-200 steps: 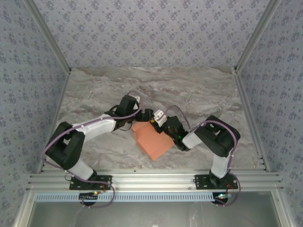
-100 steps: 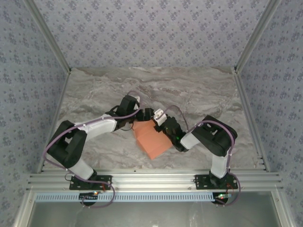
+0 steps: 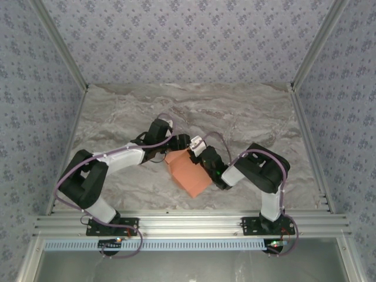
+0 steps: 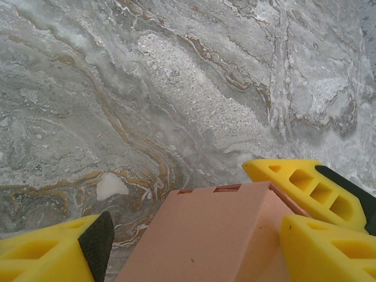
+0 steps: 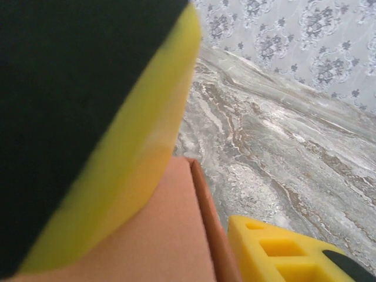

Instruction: Fold the paper box

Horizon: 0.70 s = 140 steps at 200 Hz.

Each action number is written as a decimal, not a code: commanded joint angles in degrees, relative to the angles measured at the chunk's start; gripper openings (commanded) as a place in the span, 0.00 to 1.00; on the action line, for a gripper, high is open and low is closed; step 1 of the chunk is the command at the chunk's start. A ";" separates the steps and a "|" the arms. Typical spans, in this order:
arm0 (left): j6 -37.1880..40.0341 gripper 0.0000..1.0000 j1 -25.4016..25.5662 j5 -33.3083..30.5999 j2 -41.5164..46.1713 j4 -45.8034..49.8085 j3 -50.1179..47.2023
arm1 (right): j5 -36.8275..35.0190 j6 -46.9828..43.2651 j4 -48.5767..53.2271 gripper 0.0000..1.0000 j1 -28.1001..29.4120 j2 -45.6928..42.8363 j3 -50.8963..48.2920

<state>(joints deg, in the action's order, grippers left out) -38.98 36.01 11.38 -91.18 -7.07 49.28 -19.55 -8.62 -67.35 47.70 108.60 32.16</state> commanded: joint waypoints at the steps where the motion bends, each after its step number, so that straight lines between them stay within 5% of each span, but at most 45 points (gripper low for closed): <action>1: -0.11 0.76 -0.14 0.86 -0.05 3.71 -0.71 | 3.60 -0.29 1.79 0.42 -0.19 -0.83 -1.08; 62: 0.05 0.75 -0.35 0.26 -0.38 4.08 -0.57 | 6.78 0.10 5.98 0.44 -1.77 0.17 -0.04; 140: -1.52 0.73 -0.39 1.28 -0.58 2.51 -1.55 | 1.58 2.76 6.23 0.30 -3.49 3.14 2.54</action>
<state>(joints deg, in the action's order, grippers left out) -39.90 35.55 11.55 -91.20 -7.14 49.28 -14.17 -7.40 -61.49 44.64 109.78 33.45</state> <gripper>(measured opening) 0.728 0.322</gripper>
